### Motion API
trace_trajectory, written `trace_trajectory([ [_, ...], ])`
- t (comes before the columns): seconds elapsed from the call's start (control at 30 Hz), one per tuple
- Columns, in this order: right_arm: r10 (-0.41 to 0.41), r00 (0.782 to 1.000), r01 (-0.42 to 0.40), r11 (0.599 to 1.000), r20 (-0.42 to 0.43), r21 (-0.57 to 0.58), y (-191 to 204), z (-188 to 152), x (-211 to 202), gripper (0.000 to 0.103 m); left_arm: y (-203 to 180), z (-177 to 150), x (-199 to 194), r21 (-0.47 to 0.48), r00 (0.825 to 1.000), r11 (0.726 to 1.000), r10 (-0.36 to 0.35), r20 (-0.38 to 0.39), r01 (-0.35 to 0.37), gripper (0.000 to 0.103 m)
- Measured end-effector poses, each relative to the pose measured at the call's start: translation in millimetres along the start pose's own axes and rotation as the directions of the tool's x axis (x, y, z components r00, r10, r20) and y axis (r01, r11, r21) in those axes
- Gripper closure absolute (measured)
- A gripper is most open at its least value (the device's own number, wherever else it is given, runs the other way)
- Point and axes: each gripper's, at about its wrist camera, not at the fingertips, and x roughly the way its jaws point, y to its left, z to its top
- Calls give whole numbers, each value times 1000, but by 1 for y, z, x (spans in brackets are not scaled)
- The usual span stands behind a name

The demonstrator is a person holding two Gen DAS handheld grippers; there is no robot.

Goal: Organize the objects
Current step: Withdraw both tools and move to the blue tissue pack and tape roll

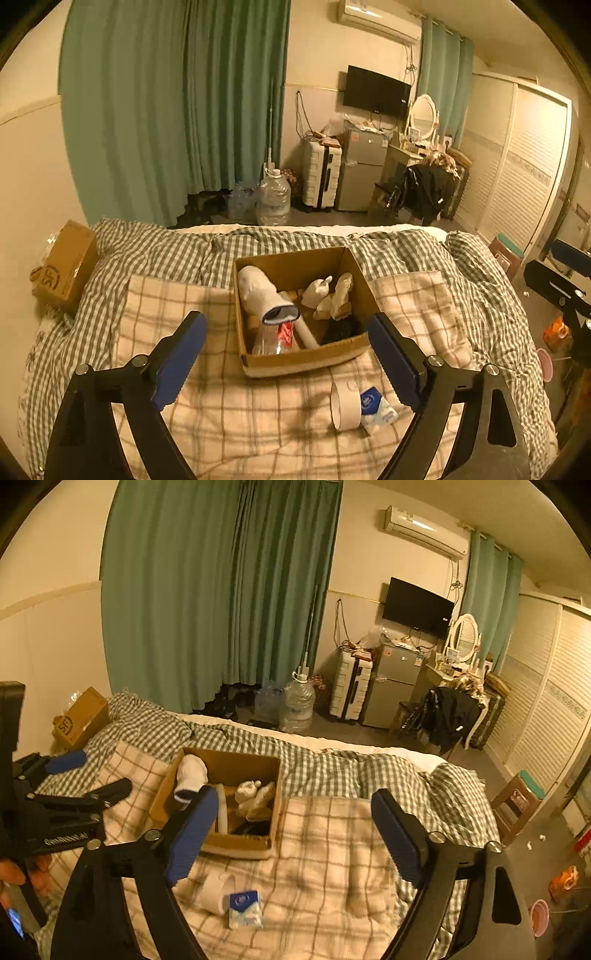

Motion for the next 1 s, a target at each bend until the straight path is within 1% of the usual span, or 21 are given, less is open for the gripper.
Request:
trace_trajectory([
  [0.07, -11, 1000, 11, 1000, 11, 9, -2, -8, -9, 12, 2, -11, -5, -8, 1000, 1000, 20, 12, -20, 7],
  [0.13, -7, 1000, 6, 1000, 17, 25, -5, -17, -14, 9, 4, -24, -7, -19, 999, 999, 44, 21, -44, 5],
  [0.2, -4, 1000, 3, 999, 20, 36, -8, -25, -13, 9, 6, -40, -7, -32, 998, 998, 62, 23, -61, 5],
  [0.3, 7, 1000, -7, 999, 0, 44, -3, -42, -4, 9, 8, -64, 1, -52, 997, 995, 81, 18, -80, 5],
  [0.43, 8, 998, -6, 1000, -67, 23, 8, -76, 27, 9, 8, -97, 24, -53, 995, 993, 101, -24, -103, 5],
  [0.53, 17, 990, -16, 1000, -140, 5, 15, -103, 56, 9, 6, -120, 49, -43, 991, 993, 103, -91, -108, 5],
  [0.63, 35, 974, -35, 999, -225, 3, 20, -132, 86, 9, 3, -135, 68, -38, 982, 993, 104, -155, -111, 5],
  [0.67, 43, 964, -44, 999, -263, 4, 23, -144, 99, 9, 3, -139, 76, -38, 978, 993, 99, -184, -108, 5],
  [0.7, 47, 958, -48, 999, -282, 3, 25, -151, 105, 9, 3, -141, 81, -39, 975, 993, 98, -199, -107, 5],
  [0.77, 51, 939, -56, 998, -339, -7, 31, -170, 125, 9, 3, -147, 90, -39, 969, 993, 104, -223, -115, 5],
  [0.87, 53, 894, -68, 998, -444, -18, 41, -196, 152, 9, -1, -158, 104, -24, 958, 993, 101, -269, -111, 5],
  [0.93, 70, 879, -97, 995, -472, -34, 49, -206, 162, 10, -4, -164, 113, -10, 947, 994, 101, -303, -109, 5],
  [1.0, 75, 874, -115, 992, -480, -55, 56, -210, 167, 10, -6, -169, 123, 0, 936, 994, 103, -336, -110, 5],
])
